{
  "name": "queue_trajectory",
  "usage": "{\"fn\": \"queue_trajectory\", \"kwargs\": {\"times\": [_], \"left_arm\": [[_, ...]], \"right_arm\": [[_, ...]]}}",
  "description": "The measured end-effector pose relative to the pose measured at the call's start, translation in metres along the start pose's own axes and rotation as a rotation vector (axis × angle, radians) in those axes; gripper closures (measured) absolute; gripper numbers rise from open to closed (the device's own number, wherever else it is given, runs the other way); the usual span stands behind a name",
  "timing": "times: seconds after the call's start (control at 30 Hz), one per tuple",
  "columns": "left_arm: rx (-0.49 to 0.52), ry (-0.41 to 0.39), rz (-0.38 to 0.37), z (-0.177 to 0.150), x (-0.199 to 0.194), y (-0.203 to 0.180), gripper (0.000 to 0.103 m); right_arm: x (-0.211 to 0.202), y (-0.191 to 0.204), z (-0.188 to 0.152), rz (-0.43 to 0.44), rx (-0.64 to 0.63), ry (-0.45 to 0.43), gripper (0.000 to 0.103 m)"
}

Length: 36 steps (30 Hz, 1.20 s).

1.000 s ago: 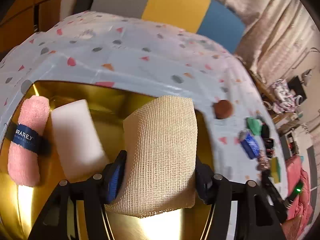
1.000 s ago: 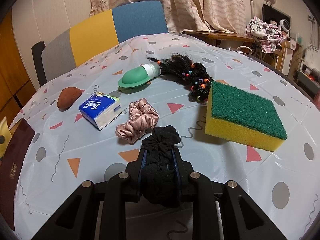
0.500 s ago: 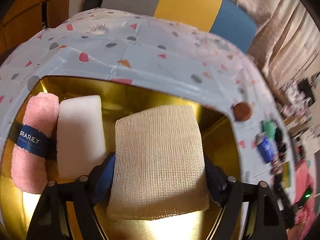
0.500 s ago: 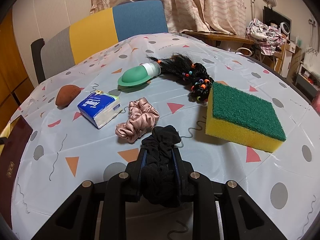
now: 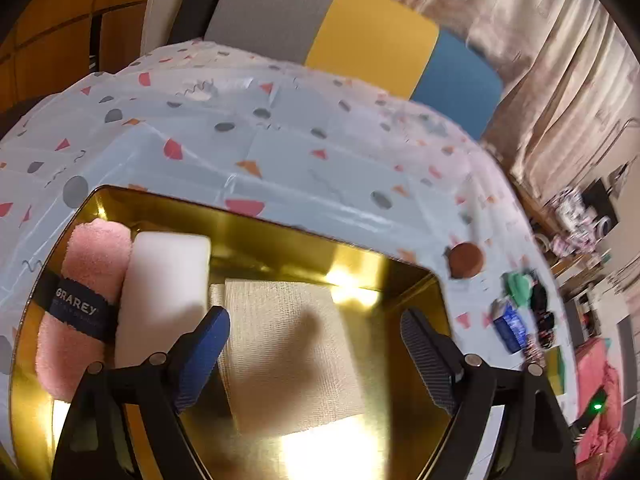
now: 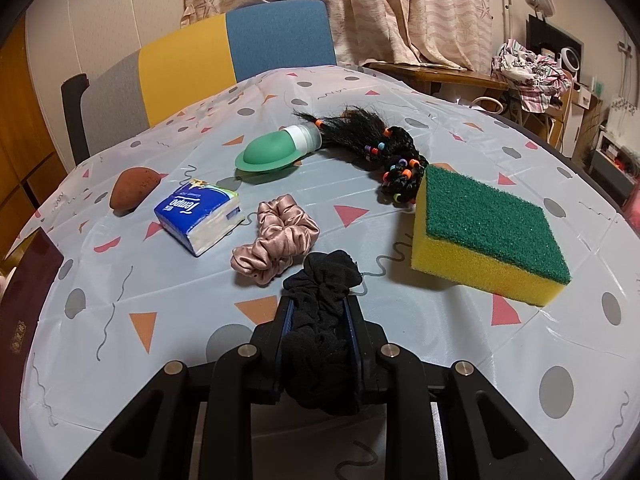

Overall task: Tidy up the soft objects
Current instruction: 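Carry the beige cloth with the left tool into the tray beside the sponge and release, then carry the black scrunchie with the right tool into the tray and release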

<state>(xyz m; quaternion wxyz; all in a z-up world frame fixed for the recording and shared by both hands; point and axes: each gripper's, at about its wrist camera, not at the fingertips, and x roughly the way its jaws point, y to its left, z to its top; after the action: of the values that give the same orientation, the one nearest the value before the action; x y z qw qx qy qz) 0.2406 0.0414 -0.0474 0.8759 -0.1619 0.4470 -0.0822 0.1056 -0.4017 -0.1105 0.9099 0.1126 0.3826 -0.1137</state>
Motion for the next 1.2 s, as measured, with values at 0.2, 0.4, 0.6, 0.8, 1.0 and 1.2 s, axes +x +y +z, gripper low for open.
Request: {"fn": "queue_trajectory", "kwargs": {"times": [0.2,0.4,0.6,0.8,1.0,1.2], "left_arm": [[-0.053,-0.051,0.024,-0.002,-0.022,0.009,0.014],[0.001,-0.063,0.018,-0.024,-0.046,-0.002,0.015],[0.07,-0.05,-0.013,-0.054,-0.061,-0.021,0.015],[0.107,-0.033,-0.031,-0.075,-0.068,-0.028,0.015],[0.07,-0.025,-0.024,-0.089,-0.074,-0.018,0.015],[0.08,-0.018,0.008,-0.103,-0.079,-0.011,0.015]], "right_arm": [[0.0,0.0,0.0,-0.001,-0.001,0.0,0.079],[-0.003,0.0,0.0,-0.003,-0.002,-0.005,0.079],[-0.009,0.006,0.001,-0.005,-0.008,0.008,0.079],[-0.033,0.029,-0.007,0.127,0.019,0.021,0.079],[-0.063,0.098,-0.002,0.285,-0.09,0.014,0.079],[-0.082,0.171,0.005,0.438,-0.165,0.019,0.079]]}}
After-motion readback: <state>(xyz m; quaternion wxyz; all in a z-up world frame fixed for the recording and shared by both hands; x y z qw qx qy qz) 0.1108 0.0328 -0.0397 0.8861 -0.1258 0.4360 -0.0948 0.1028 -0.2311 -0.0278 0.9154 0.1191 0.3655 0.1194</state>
